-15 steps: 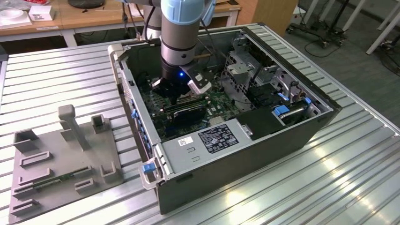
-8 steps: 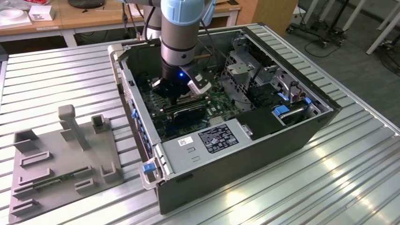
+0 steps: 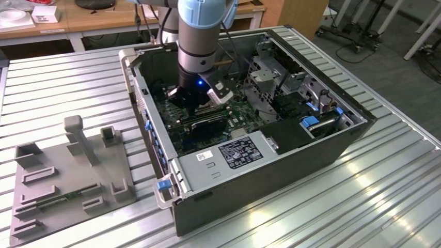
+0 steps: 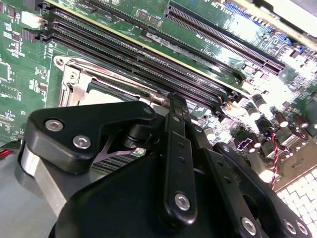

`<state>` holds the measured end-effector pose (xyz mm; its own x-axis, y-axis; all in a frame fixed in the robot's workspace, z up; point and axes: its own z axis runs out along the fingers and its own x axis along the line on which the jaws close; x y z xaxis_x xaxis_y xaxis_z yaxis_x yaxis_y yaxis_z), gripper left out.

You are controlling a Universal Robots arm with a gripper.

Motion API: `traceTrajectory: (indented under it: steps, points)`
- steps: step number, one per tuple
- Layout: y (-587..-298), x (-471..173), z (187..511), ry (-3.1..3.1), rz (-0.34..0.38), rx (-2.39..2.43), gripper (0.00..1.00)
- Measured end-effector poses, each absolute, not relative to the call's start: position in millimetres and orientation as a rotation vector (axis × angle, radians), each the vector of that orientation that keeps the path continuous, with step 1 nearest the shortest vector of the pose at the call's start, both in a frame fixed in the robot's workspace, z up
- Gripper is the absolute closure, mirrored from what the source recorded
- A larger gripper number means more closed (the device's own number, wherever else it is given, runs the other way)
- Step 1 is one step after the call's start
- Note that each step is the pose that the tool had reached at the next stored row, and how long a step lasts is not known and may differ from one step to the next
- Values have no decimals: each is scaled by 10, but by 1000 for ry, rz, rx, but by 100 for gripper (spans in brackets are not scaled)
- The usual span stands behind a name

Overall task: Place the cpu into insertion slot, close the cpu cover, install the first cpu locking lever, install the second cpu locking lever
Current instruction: 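Install the second cpu locking lever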

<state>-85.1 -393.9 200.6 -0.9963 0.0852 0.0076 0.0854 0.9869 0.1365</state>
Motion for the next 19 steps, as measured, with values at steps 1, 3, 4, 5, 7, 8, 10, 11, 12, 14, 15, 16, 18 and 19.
traceTrajectory:
  steps: [1, 3, 4, 5, 7, 8, 10, 11, 12, 14, 15, 16, 18, 19]
  points:
    - [-3938, -847, 2005, -3129, -215, -134, 89]
    - [-3936, -845, 2005, -3129, -215, -135, 89]
    - [-3934, -845, 2005, -3129, -215, -134, 89]
    - [-3931, -845, 2005, -3129, -215, -134, 89]
    - [-3926, -845, 2005, -3129, -215, -134, 89]
    - [-3925, -845, 2004, -3129, -215, -134, 89]
    - [-3920, -845, 2005, -3129, -215, -134, 89]
    - [-3918, -845, 2005, -3129, -215, -134, 89]
    - [-3915, -845, 2004, -3129, -215, -134, 89]
    - [-3913, -845, 2004, -3129, -215, -134, 89]
    - [-3911, -845, 2004, -3129, -216, -134, 89]
    - [-3910, -845, 2003, -3129, -217, -134, 89]
    - [-3910, -847, 2000, -3129, -218, -134, 89]
    - [-3910, -848, 1998, -3129, -218, -134, 89]
